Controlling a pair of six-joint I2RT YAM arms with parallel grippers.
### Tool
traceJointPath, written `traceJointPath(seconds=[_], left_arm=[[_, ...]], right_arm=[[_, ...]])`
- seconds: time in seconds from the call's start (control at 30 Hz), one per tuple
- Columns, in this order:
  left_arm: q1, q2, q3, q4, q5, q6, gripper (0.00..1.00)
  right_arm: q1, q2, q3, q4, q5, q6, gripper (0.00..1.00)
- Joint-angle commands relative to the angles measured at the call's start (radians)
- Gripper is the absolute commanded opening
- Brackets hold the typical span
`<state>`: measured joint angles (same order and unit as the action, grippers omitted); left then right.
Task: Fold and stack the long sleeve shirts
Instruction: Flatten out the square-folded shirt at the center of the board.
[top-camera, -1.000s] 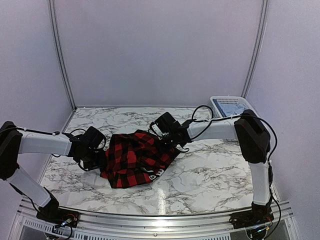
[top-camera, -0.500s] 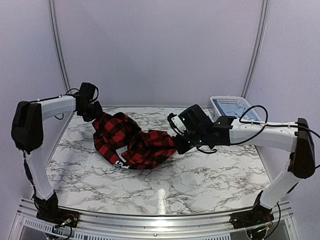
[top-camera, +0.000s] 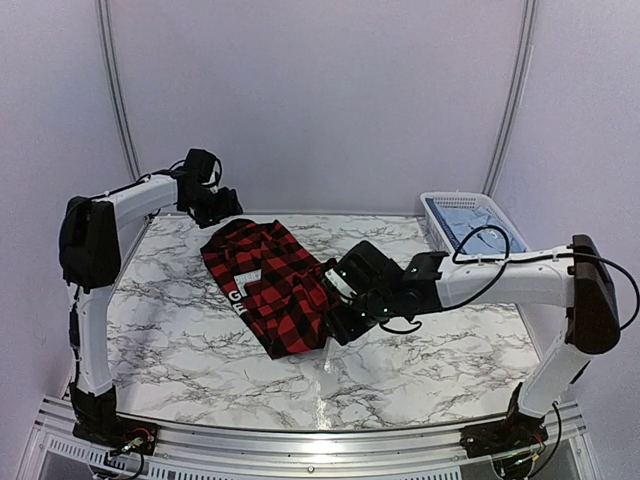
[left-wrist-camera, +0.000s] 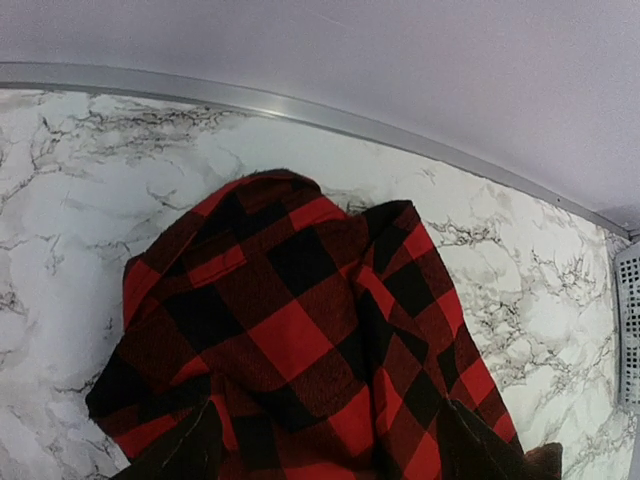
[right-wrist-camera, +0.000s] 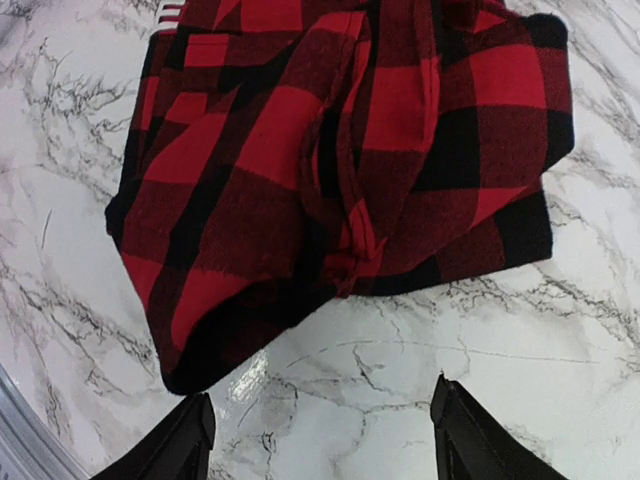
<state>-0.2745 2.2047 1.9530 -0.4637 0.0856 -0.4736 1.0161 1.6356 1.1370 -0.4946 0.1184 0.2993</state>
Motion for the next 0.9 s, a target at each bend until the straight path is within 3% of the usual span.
traceJointPath(seconds=[0.0,0.17,0.43,0.6,0.77,0.87], left_arm=[[-0.002,-0.172,-0.178,-0.022,0.004,-0.015,0.75],[-0.043,-0.374,-0.541,0.131,0.049,-0.102,0.70],[-0.159,-0.468,-0.789,0.249,0.087,-0.205,0.69],[-0.219,-0.371,-0.799,0.300,0.070,-0.230,0.65],[-0.239,-0.313,-0.779,0.323,0.053,-0.235,0.47],[-0.228,-0.303,-0.789,0.321,0.004,-0.217,0.36]], right_arm=[[-0.007,0.079,0.175,-0.004,0.152,-0.012,0.71],[-0.084,0.241,0.335,0.005,0.149,-0.004,0.70],[-0.122,0.375,0.404,0.060,0.040,-0.043,0.68],[-0.123,0.406,0.404,0.055,0.032,-0.022,0.44],[-0.121,0.360,0.354,0.028,0.047,-0.006,0.00],[-0.107,0.273,0.279,-0.010,0.068,0.000,0.00]])
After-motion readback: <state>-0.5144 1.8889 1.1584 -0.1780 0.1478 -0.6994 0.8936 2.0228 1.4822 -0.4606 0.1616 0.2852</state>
